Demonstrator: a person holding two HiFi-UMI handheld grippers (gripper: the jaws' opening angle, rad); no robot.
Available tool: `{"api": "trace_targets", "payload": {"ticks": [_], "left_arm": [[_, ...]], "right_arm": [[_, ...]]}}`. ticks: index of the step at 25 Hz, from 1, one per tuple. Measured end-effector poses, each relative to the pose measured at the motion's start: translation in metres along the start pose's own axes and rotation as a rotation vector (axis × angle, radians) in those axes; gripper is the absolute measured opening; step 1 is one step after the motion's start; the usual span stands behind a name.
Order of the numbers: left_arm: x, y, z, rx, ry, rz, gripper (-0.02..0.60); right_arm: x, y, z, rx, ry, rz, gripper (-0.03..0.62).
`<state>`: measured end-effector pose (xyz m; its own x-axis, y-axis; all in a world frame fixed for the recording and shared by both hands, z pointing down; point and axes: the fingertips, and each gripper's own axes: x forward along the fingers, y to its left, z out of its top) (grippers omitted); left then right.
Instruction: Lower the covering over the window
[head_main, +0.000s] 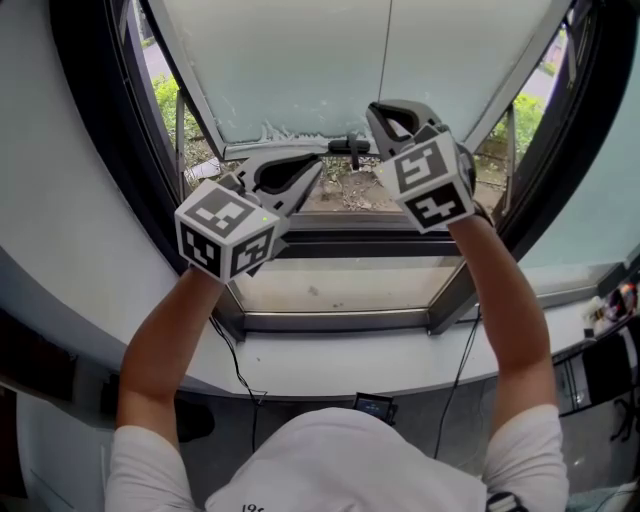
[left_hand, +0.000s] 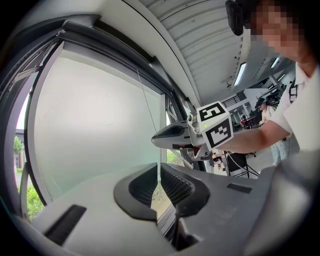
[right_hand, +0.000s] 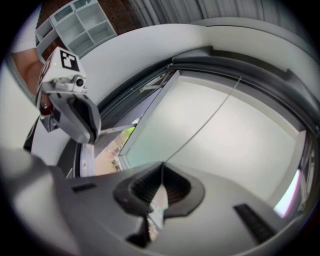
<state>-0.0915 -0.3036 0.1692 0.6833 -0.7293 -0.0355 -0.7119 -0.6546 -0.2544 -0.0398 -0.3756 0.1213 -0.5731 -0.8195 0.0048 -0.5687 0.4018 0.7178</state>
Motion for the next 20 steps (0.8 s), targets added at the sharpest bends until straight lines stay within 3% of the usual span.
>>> {"api": "trace_targets", "payload": {"ticks": [5,12,20], "left_arm": [[-0.002,-0.005,0.004,0.051,0.005,0.005,0.026],[-0.006,0.001,0.011,0.126,0.031,0.072,0.026],[-0.009,-0.002,0.017,0.168,0.035,0.085,0.026]], "right_arm": [[-0.003,0.018,-0.020,-0.079,0.061,-0.004,0.021],[-0.010,0.043,-0.044,-0.164,0.172,0.014,0.021],[-0.018,0.068,-0.072,-0.171,0.251,0.055,0.021]]}}
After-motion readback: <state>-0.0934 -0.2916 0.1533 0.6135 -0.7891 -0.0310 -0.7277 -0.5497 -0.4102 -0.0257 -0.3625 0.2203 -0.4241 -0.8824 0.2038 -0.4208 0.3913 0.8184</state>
